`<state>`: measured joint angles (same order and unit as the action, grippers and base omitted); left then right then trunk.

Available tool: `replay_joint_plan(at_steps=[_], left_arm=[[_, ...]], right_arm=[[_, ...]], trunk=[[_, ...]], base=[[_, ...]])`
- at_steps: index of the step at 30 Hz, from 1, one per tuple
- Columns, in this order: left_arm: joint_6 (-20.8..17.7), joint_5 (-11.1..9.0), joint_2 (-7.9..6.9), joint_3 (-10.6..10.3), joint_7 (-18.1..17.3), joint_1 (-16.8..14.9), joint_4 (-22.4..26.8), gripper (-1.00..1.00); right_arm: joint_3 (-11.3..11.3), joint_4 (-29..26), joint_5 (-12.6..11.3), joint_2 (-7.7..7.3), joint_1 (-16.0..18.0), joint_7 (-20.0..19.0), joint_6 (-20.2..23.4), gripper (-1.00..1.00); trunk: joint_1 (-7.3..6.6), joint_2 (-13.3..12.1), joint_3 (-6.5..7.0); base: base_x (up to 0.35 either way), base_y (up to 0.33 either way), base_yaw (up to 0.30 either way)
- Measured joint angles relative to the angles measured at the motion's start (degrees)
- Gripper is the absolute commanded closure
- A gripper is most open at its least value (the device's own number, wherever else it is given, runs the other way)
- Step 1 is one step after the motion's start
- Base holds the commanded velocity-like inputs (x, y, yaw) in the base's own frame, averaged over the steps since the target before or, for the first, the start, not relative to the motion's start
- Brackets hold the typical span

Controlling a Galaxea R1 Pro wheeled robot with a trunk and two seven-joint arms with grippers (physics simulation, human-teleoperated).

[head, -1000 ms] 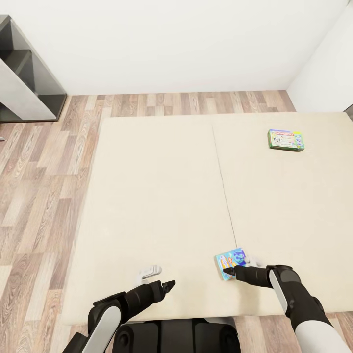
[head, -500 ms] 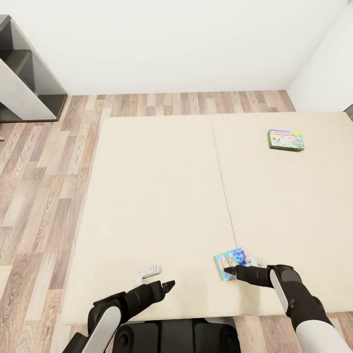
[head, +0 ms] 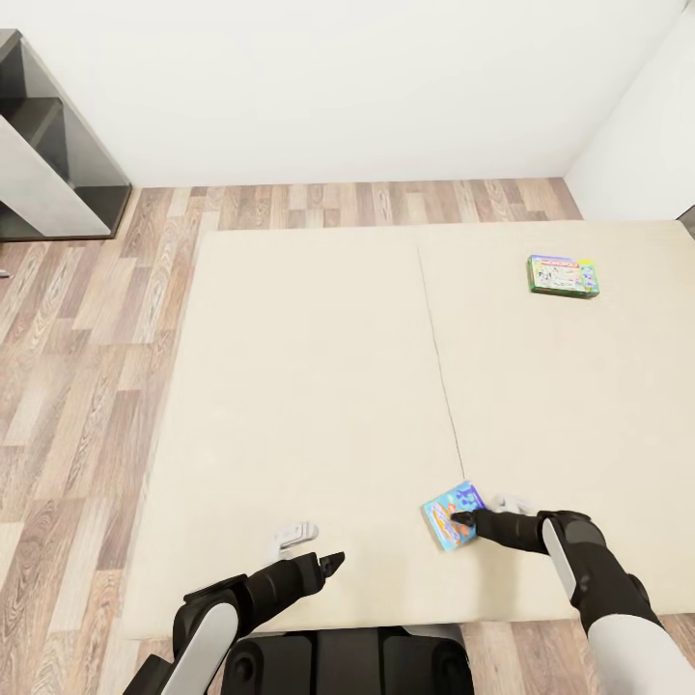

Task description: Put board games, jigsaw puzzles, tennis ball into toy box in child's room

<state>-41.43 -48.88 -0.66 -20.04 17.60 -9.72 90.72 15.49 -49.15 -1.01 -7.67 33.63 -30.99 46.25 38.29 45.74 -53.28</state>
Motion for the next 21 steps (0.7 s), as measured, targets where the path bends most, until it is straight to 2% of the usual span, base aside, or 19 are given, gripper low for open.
replay_joint_plan(at_steps=[13,21], left_arm=[[-0.02,-0.32,0.16,-0.05,-0.56,-0.4,0.73,-1.0],[-0.04,-0.78,0.62,0.38,-1.63,-2.33,1.17,-1.0]], right_arm=[[0.82,3.01,-0.09,-1.99,2.56,-0.02,0.08,-1.0],[1.01,3.6,-0.28,-3.24,3.23,-0.13,0.11,-1.0]], trunk=[[0.0,0.0,0.0],[0.0,0.0,0.0]], base=[[0.0,0.0,0.0],[0.0,0.0,0.0]])
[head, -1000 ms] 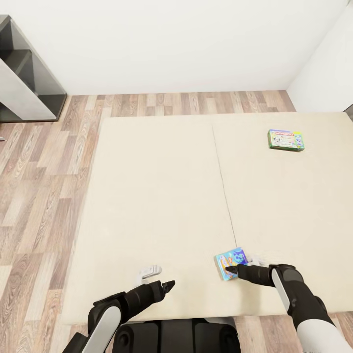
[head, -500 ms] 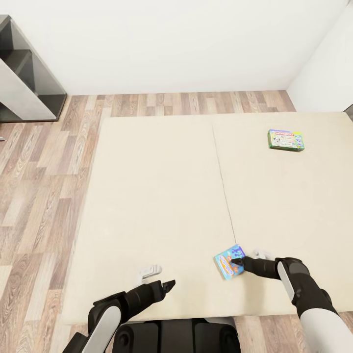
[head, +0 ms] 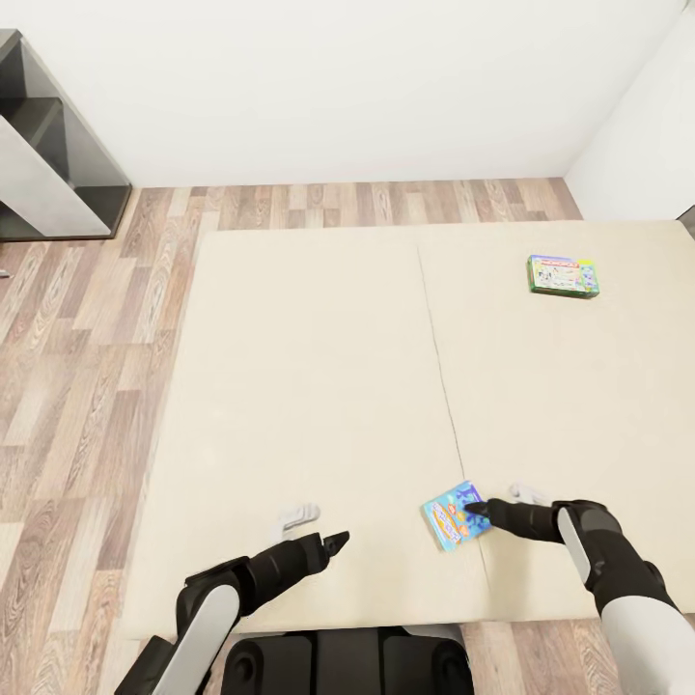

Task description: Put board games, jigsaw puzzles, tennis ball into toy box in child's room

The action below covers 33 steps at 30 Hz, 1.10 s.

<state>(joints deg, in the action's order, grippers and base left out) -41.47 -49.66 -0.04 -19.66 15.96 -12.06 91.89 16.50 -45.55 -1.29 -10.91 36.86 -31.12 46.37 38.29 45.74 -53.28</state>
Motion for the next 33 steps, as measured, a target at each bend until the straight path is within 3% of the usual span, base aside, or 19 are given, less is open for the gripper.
replay_joint_plan(at_steps=[8,13,15,18,20,23,25,33], left_arm=[[0.0,-0.37,0.19,0.34,-3.3,-0.75,0.09,-1.0],[-0.01,-0.49,0.01,1.14,-8.62,-0.99,0.12,-1.0],[-0.03,-0.77,-0.11,2.72,-13.09,-0.9,0.15,-1.0],[-0.12,-1.05,-0.17,3.81,-15.52,-0.8,0.17,-1.0],[-0.3,-1.26,-0.32,6.04,-20.35,-0.53,0.19,-1.0],[-0.39,-1.21,-0.39,7.27,-22.78,-0.26,0.17,-1.0],[-0.51,-1.13,-0.46,9.59,-26.62,0.54,0.15,-1.0],[-0.67,-1.04,-0.54,14.11,-31.73,2.22,0.13,-1.0]], right_arm=[[-0.01,0.13,-0.1,-0.31,0.12,-0.05,0.01,-1.0],[0.0,0.17,-0.13,-0.41,0.18,-0.1,0.01,-1.0],[-0.01,0.19,-0.14,-0.44,0.19,-0.11,0.01,-1.0],[0.0,0.18,-0.14,-0.44,0.19,-0.12,0.01,-1.0],[-0.01,0.2,-0.18,-0.45,0.2,-0.13,0.03,-1.0],[-0.01,0.21,-0.19,-0.45,0.2,-0.14,0.04,-1.0],[-0.01,0.19,-0.21,-0.42,0.2,-0.14,0.06,-1.0],[-0.02,0.17,-0.23,-0.3,0.16,-0.18,0.28,-1.0]], trunk=[[0.0,0.0,0.0],[0.0,0.0,0.0],[0.0,0.0,0.0],[0.0,0.0,0.0],[0.0,0.0,0.0],[0.0,0.0,0.0],[0.0,0.0,0.0],[0.0,0.0,0.0]], base=[[0.0,0.0,0.0],[0.0,0.0,0.0],[0.0,0.0,0.0],[0.0,0.0,0.0],[0.0,0.0,0.0],[0.0,0.0,0.0],[0.0,0.0,0.0],[0.0,0.0,0.0]])
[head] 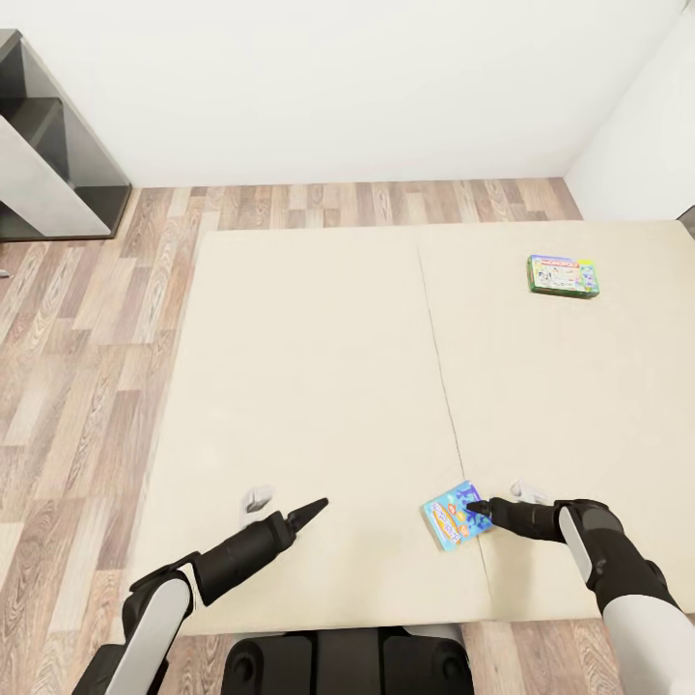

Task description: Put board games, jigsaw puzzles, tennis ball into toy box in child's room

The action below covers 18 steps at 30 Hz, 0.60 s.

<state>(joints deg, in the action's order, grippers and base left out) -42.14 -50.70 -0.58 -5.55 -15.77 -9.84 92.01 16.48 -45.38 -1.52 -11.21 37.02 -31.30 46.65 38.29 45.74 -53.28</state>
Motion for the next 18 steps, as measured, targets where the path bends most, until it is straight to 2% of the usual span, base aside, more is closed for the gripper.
replay_joint_plan(at_steps=[8,18], left_arm=[[-0.04,0.03,-0.02,1.9,-1.73,0.68,-0.01,-1.0],[-0.07,0.04,-0.01,2.58,-2.35,0.97,-0.01,-1.0]], right_arm=[[-0.03,0.01,-0.09,0.29,-0.03,-0.07,0.72,-1.0],[-0.12,0.11,-0.82,0.57,-0.02,-0.26,2.69,-1.0]], trunk=[[0.0,0.0,0.0],[0.0,0.0,0.0]], base=[[0.0,0.0,0.0],[0.0,0.0,0.0]])
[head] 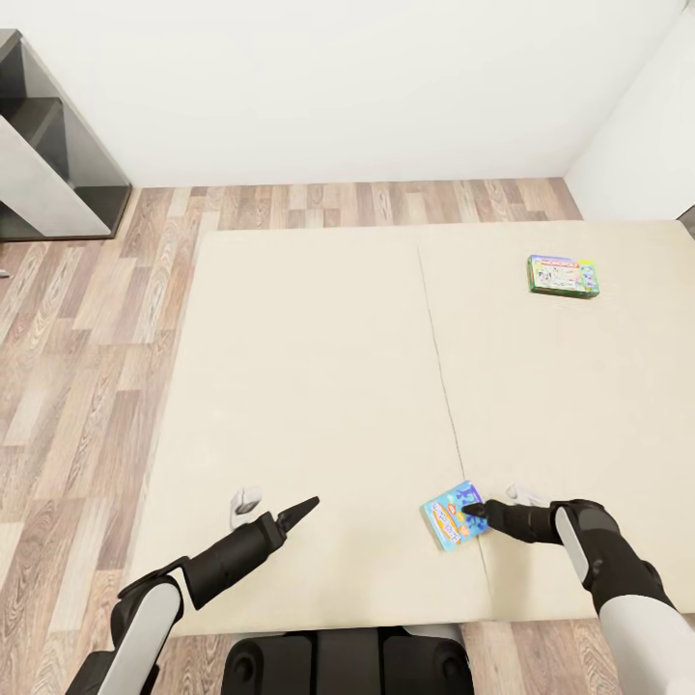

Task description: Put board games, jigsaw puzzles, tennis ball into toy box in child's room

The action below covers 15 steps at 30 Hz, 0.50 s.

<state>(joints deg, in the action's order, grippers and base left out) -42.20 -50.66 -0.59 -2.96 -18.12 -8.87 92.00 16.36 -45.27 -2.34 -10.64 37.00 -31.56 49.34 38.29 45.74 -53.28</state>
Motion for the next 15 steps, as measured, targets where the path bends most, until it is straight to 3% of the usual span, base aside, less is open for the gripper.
replay_joint_plan(at_steps=[15], left_arm=[[-0.01,-0.01,0.0,0.15,-0.19,0.09,0.0,-1.0]], right_arm=[[-0.16,0.03,-2.38,1.33,0.11,-0.23,0.88,-1.0]], trunk=[[0.0,0.0,0.0]], base=[[0.0,0.0,0.0]])
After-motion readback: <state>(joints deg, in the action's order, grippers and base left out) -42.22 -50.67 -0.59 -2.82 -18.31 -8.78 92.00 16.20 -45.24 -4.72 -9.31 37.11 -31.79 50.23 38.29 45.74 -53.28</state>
